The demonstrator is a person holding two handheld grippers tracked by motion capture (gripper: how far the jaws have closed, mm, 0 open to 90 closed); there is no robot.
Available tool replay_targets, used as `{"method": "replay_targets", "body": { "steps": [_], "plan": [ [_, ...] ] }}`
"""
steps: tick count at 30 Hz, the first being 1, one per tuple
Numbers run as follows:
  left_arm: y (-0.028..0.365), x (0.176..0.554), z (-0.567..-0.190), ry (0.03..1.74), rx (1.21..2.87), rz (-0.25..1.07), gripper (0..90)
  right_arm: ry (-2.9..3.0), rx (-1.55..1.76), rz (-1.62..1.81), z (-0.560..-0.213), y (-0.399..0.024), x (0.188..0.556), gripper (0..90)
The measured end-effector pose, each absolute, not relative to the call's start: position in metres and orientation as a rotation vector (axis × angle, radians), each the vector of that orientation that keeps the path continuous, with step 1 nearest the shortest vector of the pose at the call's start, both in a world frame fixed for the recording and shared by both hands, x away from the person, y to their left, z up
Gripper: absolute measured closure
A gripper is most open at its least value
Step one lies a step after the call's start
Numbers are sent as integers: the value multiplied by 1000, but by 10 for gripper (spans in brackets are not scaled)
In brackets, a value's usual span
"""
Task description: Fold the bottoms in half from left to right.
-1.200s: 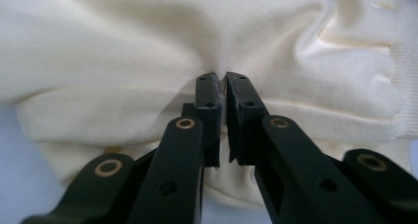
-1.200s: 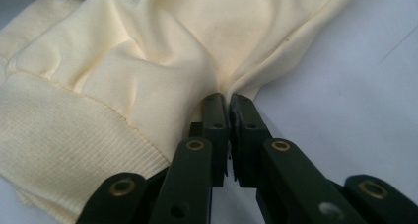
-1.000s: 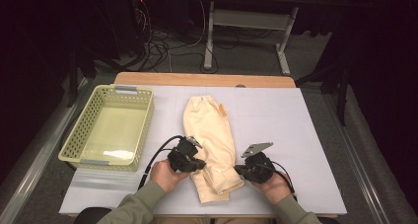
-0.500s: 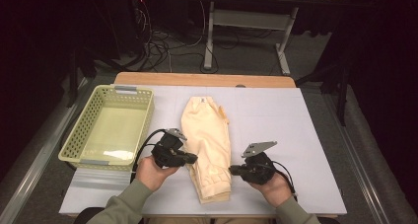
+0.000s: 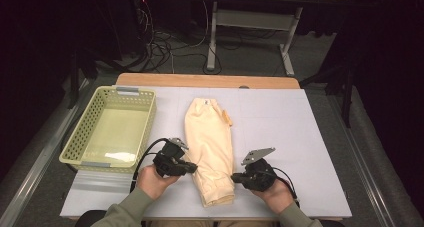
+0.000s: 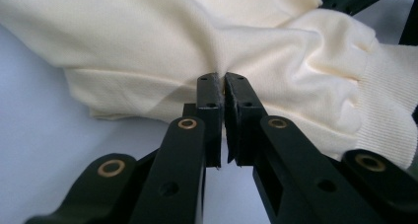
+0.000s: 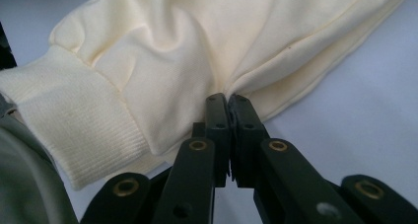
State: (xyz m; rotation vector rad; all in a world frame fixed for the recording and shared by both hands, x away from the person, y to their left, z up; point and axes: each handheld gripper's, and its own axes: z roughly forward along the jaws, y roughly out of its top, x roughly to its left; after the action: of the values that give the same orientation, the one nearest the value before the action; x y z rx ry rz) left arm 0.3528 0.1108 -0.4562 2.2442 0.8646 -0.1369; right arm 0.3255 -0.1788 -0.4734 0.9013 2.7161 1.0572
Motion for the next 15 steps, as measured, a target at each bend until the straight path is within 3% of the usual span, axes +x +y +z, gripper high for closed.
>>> {"method": "replay_targets", "body": {
  "steps": [2,8,15],
  "plan": [
    [114,352,-455,868,2233,-135,789,2715,900,1067,-473,-178,325,799],
    [110,348,-470,894,2290,-160,596,2724,899,1050,-473,-177,324,691],
    [114,347,-474,924,2264,-132,508,2748,922,980,-488,-176,323,606]
  ]
}}
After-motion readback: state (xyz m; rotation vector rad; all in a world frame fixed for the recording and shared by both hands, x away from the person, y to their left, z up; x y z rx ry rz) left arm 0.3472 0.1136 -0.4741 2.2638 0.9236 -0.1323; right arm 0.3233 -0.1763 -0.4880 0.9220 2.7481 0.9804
